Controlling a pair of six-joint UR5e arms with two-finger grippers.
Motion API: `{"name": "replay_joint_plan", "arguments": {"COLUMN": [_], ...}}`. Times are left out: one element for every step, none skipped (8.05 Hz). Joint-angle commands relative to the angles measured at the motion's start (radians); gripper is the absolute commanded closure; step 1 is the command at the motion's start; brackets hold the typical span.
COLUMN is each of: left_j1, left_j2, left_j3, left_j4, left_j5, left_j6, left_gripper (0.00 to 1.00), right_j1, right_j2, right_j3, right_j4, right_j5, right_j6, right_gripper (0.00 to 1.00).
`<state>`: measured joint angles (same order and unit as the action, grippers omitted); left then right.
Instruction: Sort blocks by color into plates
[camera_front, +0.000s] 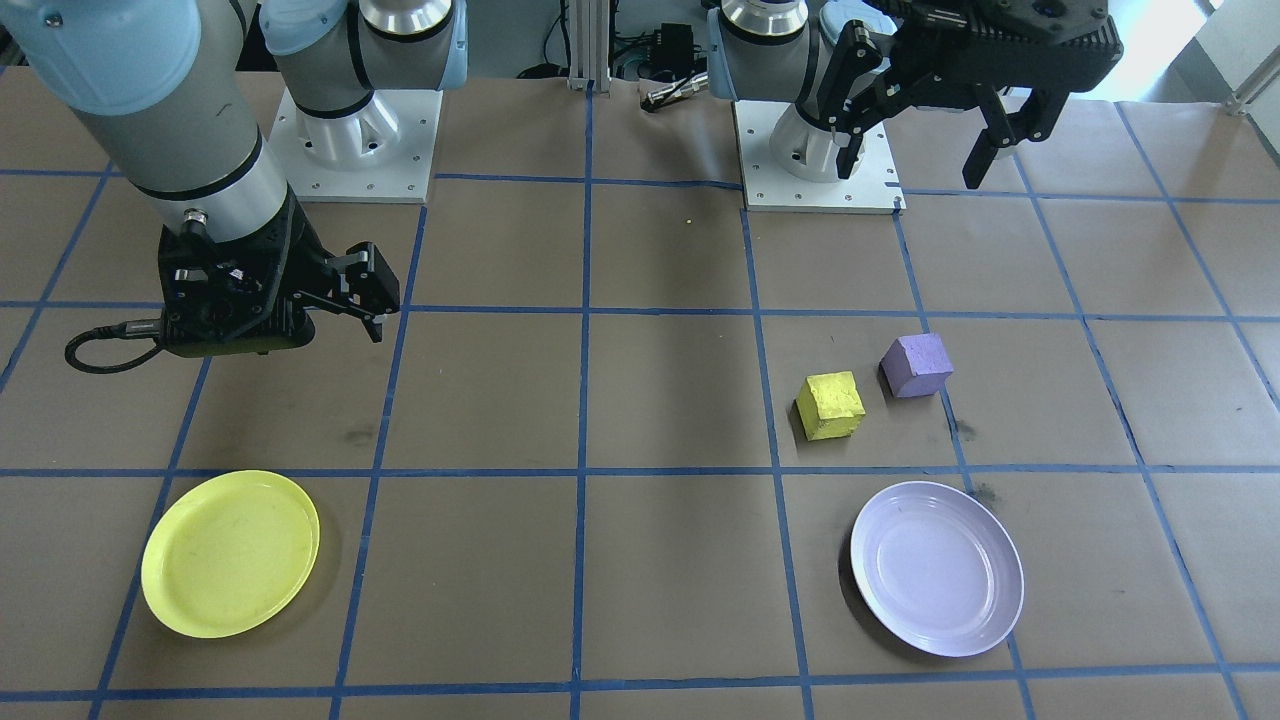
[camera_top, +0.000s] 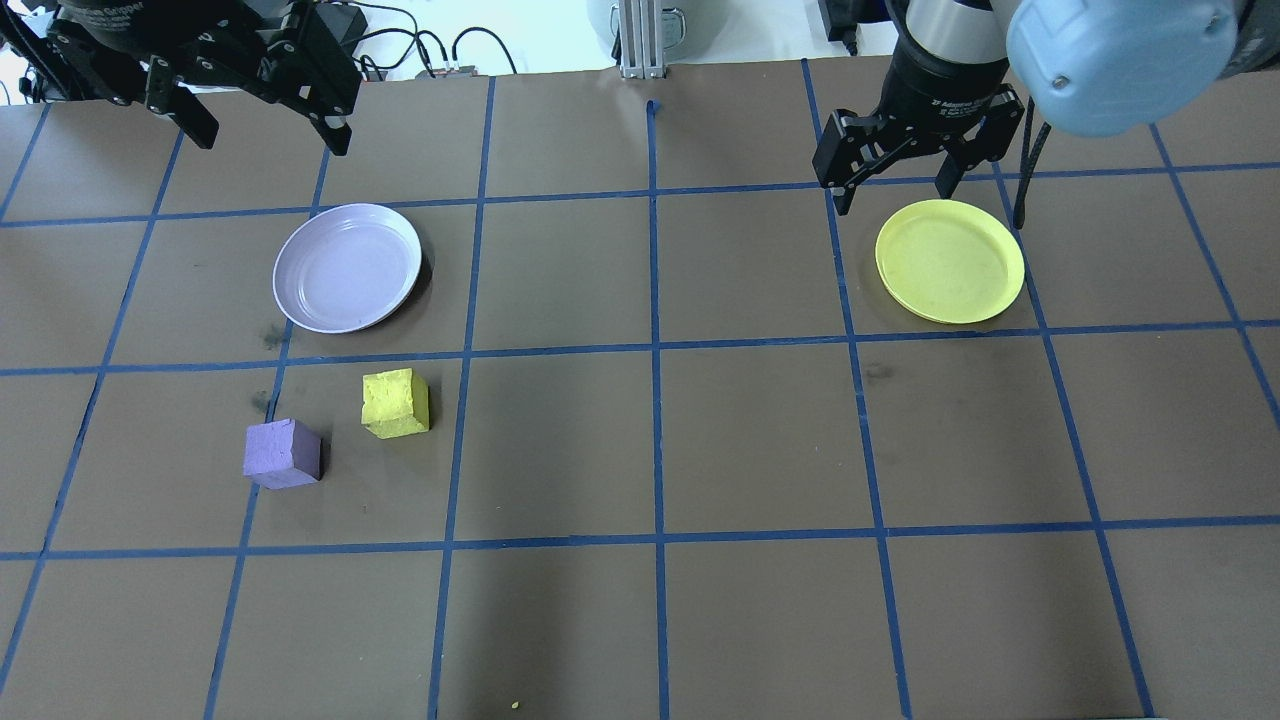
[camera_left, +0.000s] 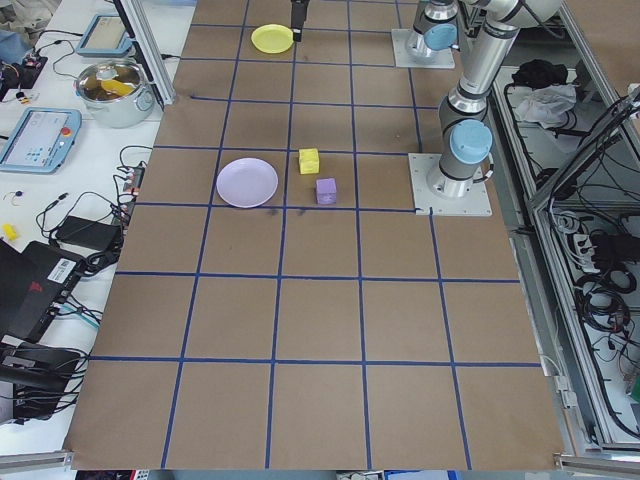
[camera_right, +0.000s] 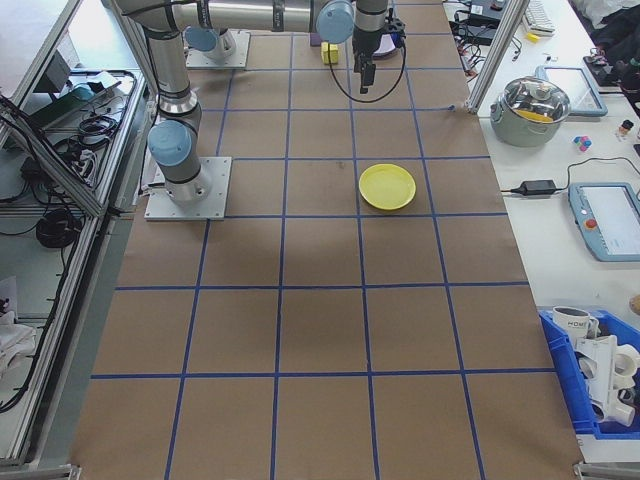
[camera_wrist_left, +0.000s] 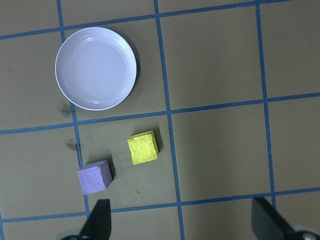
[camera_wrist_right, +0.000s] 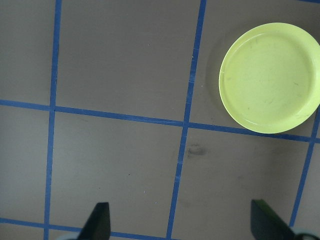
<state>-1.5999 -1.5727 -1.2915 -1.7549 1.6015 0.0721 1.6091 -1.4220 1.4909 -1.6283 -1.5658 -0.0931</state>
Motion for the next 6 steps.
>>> {"name": "replay_joint_plan", "arguments": {"left_j1": [0.0, 0.0, 0.006, 0.023, 0.053, 0.099], "left_j2": [-0.001, 0.0, 0.006, 0.011, 0.016, 0.026], "left_j3": [0.0, 0.0, 0.0, -0.008, -0.043, -0.086], "left_j4": [0.0, 0.0, 0.0, -0.002, -0.006, -0.002], "left_j5": [0.002, 0.002, 0.006, 0.008, 0.012, 0.032], "left_j6": [0.0, 0.0, 0.002, 0.021, 0.044, 0.122], "left_gripper": [0.0, 0.0, 0.0, 0.0, 0.0, 0.0], "right_j1": [-0.002, 0.0, 0.0, 0.0, 0.0, 0.0], "right_j2": [0.0, 0.0, 0.0, 0.0, 0.0, 0.0], "right_j3": [0.0, 0.0, 0.0, 0.0, 0.0, 0.0], "right_j4": [-0.002, -0.002, -0.004, -0.004, -0.004, -0.004], "right_j5": [-0.019, -0.049, -0.051, -0.051, -0.051, -0.053], "right_j6": [-0.008, -0.017, -0.014, -0.013, -0.011, -0.008], "right_gripper": [0.0, 0.0, 0.0, 0.0, 0.0, 0.0]}}
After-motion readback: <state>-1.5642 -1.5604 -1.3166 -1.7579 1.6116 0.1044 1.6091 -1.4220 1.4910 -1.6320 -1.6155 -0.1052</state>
